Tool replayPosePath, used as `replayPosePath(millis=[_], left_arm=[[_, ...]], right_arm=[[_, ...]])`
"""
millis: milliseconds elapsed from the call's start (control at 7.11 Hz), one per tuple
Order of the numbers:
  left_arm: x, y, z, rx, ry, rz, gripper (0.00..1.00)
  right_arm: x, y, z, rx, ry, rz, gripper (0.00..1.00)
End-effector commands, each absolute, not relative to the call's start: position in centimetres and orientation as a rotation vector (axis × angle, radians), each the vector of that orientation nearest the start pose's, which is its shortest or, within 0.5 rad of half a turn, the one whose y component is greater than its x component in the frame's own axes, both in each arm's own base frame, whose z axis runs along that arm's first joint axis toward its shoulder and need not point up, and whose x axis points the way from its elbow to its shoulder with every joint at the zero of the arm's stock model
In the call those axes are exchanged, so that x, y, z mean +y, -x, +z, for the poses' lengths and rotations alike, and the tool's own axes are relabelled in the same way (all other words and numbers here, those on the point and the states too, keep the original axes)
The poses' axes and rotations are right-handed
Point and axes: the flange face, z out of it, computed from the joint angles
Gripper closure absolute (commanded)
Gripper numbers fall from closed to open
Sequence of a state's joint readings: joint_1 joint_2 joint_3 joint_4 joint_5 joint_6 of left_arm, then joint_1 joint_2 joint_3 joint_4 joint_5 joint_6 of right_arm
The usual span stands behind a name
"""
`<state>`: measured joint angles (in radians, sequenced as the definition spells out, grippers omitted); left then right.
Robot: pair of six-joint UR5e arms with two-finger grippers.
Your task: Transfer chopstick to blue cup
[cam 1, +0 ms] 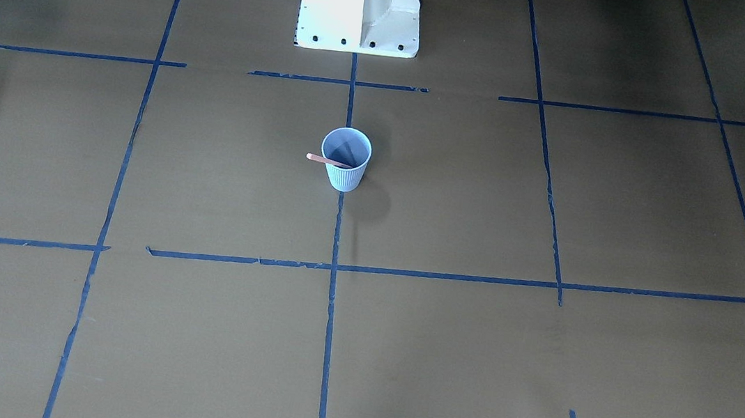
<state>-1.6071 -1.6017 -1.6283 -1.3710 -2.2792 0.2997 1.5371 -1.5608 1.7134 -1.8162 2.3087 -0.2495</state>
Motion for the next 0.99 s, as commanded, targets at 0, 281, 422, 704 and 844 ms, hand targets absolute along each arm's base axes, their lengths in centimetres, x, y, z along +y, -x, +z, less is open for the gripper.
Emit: replayPosePath(millis=[0, 281, 422, 704, 844], left_arm=[[-49.5, 7.8, 63.5, 0.718, -0.013, 0.225, 0.00], [-50.0, 7.4, 63.3, 0.777, 0.021, 0.117, 0.00], [-50.2, 7.1, 62.5, 0.810, 0.025, 0.071, 0.00], [-50.4, 7.0, 61.5, 0.806, -0.005, 0.087, 0.00], [-50.4, 7.0, 61.8, 0.805, 0.001, 0.085, 0.00]], right_arm=[[-47.7, -5.0, 61.1, -0.746, 0.012, -0.231, 0.00], [-47.4, -5.0, 61.0, -0.746, 0.013, -0.226, 0.00], [-47.4, -5.0, 60.9, -0.745, 0.010, -0.227, 0.00], [-47.4, -5.0, 60.9, -0.745, 0.011, -0.224, 0.00], [-47.4, -5.0, 60.8, -0.745, 0.010, -0.225, 0.00]])
